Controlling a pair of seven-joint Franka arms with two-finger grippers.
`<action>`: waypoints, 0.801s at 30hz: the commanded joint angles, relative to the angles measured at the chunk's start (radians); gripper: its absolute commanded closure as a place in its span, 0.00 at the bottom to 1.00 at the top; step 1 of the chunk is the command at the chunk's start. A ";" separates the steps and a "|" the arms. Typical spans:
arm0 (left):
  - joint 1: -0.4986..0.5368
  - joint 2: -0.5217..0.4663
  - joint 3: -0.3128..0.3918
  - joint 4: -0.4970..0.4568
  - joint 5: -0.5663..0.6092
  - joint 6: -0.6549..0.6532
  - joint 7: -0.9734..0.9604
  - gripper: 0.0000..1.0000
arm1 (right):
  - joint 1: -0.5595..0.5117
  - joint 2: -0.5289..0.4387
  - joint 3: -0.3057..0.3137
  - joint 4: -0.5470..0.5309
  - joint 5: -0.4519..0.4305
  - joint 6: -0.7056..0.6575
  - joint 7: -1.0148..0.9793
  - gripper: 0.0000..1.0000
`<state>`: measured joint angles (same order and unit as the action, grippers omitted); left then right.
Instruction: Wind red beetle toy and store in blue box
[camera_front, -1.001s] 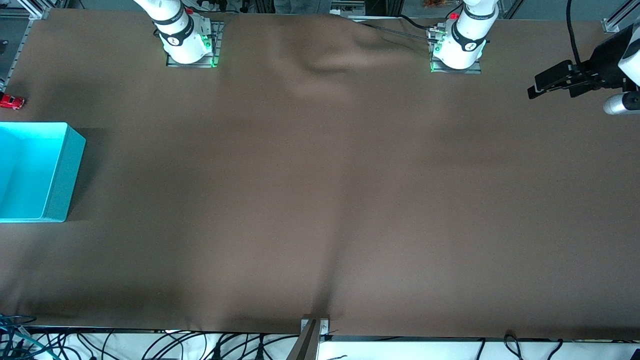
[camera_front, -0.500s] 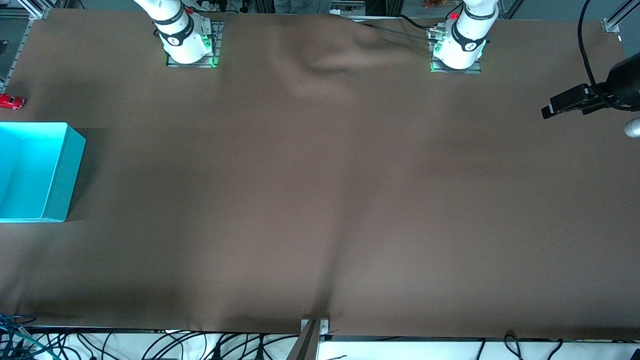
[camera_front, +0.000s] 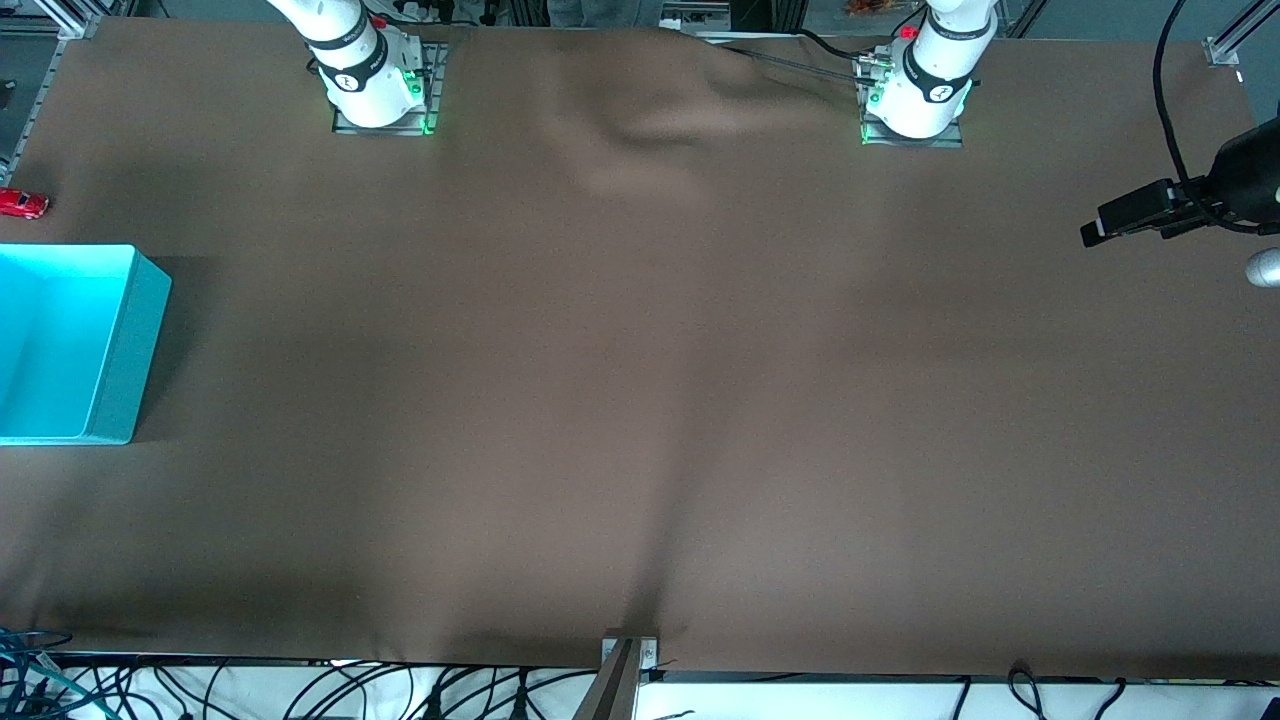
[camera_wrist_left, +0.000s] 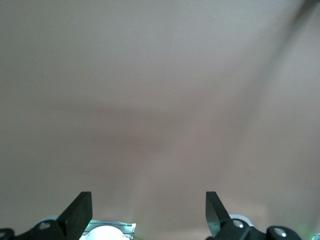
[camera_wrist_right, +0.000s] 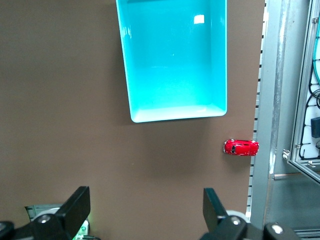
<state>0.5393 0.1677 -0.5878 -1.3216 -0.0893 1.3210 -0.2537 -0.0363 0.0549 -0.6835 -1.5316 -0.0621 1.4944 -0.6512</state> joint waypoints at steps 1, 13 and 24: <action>-0.002 0.001 -0.003 0.016 0.014 0.001 0.005 0.00 | -0.002 0.010 -0.025 -0.013 -0.010 0.030 -0.053 0.00; -0.001 0.000 -0.003 0.018 0.011 0.001 0.005 0.00 | -0.051 0.031 -0.027 -0.024 -0.007 0.072 -0.083 0.00; -0.001 0.000 -0.003 0.018 0.010 0.001 0.005 0.00 | -0.221 0.071 -0.027 -0.033 0.027 0.161 -0.246 0.00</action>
<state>0.5392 0.1675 -0.5880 -1.3212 -0.0893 1.3242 -0.2537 -0.1725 0.1189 -0.7141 -1.5559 -0.0617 1.6125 -0.8232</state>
